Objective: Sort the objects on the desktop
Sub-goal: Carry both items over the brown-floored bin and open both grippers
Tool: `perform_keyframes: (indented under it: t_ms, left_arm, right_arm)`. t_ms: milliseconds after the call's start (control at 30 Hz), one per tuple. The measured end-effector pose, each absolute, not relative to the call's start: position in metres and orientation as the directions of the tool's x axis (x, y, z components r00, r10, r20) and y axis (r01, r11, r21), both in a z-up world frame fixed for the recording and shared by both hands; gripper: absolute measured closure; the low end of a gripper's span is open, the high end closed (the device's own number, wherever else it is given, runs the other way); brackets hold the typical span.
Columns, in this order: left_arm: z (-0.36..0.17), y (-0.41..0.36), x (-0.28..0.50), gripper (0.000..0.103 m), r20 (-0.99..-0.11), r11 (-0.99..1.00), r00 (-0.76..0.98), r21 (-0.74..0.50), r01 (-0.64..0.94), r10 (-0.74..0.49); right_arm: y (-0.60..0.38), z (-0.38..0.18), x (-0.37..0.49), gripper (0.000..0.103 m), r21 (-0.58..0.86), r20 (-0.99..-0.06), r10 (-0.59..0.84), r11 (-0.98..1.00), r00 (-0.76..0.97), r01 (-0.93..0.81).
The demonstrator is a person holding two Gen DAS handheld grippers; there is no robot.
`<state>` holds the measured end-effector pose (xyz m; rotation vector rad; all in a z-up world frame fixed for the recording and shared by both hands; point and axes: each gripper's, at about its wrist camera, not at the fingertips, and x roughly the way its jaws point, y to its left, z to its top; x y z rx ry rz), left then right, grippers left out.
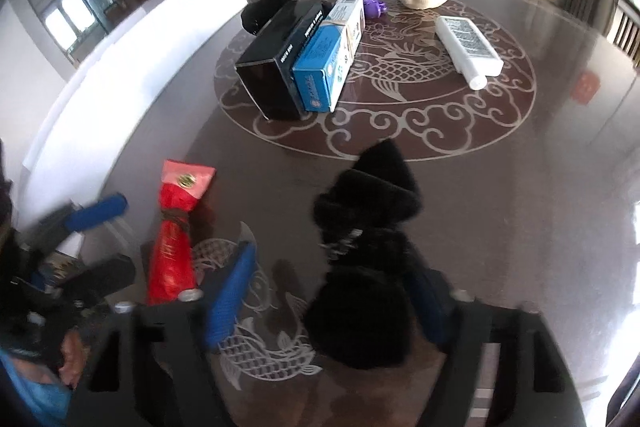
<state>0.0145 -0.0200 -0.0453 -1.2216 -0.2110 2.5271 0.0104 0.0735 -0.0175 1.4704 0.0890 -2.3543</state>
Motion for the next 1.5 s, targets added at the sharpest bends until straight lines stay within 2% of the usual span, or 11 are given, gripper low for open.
perform_keyframes:
  t_ms: [133, 200, 267, 600, 800, 1033, 1133, 1200, 1267, 1333, 1500]
  left_arm:
    - [-0.062, -0.004, -0.005, 0.023, -0.793, -0.963, -0.546, -0.213, -0.167, 0.27]
    - [-0.07, 0.003, -0.006, 0.033, -0.8, -0.975, -0.559, -0.149, -0.166, 0.218]
    - [-0.071, 0.003, -0.001, 0.086, -0.787, -0.975, -0.58, -0.123, -0.183, 0.208]
    - [0.014, -0.08, 0.039, 0.085, -0.639, -0.953, -0.712, -0.261, -0.157, 0.292]
    - [0.076, -0.191, 0.068, 0.085, -0.554, -0.974, -0.828, -0.222, 0.04, 0.093]
    - [0.044, -0.313, 0.044, 0.085, -0.675, -0.951, -0.728, -0.133, 0.28, -0.12]
    - [0.023, -0.338, 0.033, 0.083, -0.747, -0.939, -0.651, -0.113, 0.324, -0.135]
    - [0.013, -0.345, 0.034, 0.076, -0.763, -0.93, -0.63, -0.112, 0.349, -0.144]
    - [0.009, -0.341, 0.039, 0.035, -0.753, -0.928, -0.64, -0.117, 0.355, -0.15]
    - [0.013, -0.332, 0.048, 0.013, -0.711, -0.924, -0.677, -0.107, 0.367, -0.187]
    - [0.03, -0.293, 0.059, 0.012, -0.636, -0.938, -0.754, -0.135, 0.318, -0.164]
  right_arm:
    - [0.079, -0.014, 0.017, 0.068, 0.101, -0.874, -0.24, -0.94, -0.423, 0.326]
    - [0.087, -0.008, 0.021, 0.068, 0.1, -0.864, -0.238, -0.945, -0.443, 0.312]
    - [0.092, -0.001, 0.026, 0.068, 0.098, -0.855, -0.238, -0.947, -0.46, 0.306]
    - [0.054, 0.062, 0.026, 0.068, 0.234, -0.75, -0.415, -0.895, -0.515, 0.38]
    - [-0.064, 0.112, 0.017, 0.068, 0.315, -0.666, -0.615, -0.746, -0.423, 0.587]
    - [-0.22, 0.115, 0.018, 0.068, 0.291, -0.68, -0.688, -0.572, -0.255, 0.767]
    - [-0.26, 0.09, 0.014, 0.065, 0.283, -0.742, -0.643, -0.556, -0.188, 0.782]
    - [-0.271, 0.073, 0.009, 0.043, 0.287, -0.779, -0.607, -0.571, -0.16, 0.769]
    - [-0.262, 0.073, 0.008, 0.033, 0.303, -0.752, -0.634, -0.575, -0.18, 0.76]
    - [-0.247, 0.079, 0.01, 0.027, 0.317, -0.714, -0.668, -0.577, -0.211, 0.753]
    - [-0.166, 0.098, 0.011, 0.003, 0.259, -0.607, -0.659, -0.692, -0.444, 0.674]
